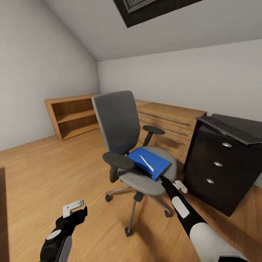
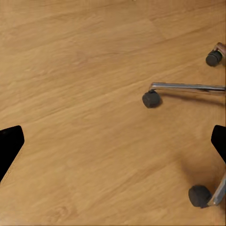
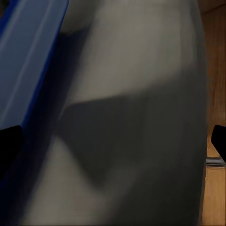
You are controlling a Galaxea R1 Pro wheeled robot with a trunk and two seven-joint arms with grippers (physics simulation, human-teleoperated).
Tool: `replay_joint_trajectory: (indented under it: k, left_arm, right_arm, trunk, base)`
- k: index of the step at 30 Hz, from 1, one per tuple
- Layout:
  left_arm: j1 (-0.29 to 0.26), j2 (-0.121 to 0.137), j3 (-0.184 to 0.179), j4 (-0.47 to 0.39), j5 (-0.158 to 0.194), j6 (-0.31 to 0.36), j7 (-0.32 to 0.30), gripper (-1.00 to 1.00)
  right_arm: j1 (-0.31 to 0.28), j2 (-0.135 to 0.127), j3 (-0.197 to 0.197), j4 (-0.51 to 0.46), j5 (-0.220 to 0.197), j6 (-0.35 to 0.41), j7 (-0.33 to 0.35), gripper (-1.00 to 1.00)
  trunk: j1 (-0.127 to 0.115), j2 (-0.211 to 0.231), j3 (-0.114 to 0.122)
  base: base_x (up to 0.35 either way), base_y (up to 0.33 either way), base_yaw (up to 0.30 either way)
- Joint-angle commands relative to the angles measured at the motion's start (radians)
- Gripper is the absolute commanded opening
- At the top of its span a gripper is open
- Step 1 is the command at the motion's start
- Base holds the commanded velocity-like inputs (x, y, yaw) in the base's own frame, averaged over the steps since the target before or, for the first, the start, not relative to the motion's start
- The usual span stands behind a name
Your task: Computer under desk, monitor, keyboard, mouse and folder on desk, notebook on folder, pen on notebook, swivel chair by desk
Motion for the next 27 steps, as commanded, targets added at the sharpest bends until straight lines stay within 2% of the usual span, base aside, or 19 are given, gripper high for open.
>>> replay_joint_trajectory:
  k: [1, 9, 13, 19, 27]
  left_arm:
    - [-0.001, 0.0, 0.0, -0.001, 0.011, 0.003, 0.006, 1.0]
    - [-0.001, 0.0, 0.0, -0.001, 0.011, 0.004, 0.007, 1.0]
    - [-0.001, 0.0, 0.0, -0.001, 0.011, 0.01, 0.007, 1.0]
    - [-0.001, 0.0, 0.0, -0.001, 0.011, 0.011, 0.006, 1.0]
    - [-0.001, 0.0, 0.0, -0.001, 0.011, 0.012, 0.006, 1.0]
  right_arm:
    - [0.0, 0.001, 0.003, 0.042, -0.015, 0.024, 0.004, 1.0]
    - [0.0, 0.0, 0.003, 0.041, -0.015, 0.024, 0.004, 1.0]
    - [0.0, 0.0, 0.003, 0.041, -0.014, 0.024, 0.004, 1.0]
    - [0.0, 0.0, 0.003, 0.041, -0.014, 0.024, 0.004, 1.0]
    - [0.0, 0.0, 0.003, 0.041, -0.014, 0.024, 0.004, 1.0]
  trunk:
    - [0.001, 0.0, -0.001]
    - [0.001, 0.0, -0.001]
    - [0.001, 0.0, -0.001]
    - [0.001, 0.0, -0.001]
    - [0.001, 0.0, -0.001]
  base:
    - [0.295, 0.139, 0.0]
    - [0.285, 0.131, 0.0]
    - [0.087, 0.032, 0.0]
    - [-0.015, 0.004, 0.0]
    - [-0.231, 0.0, 0.0]
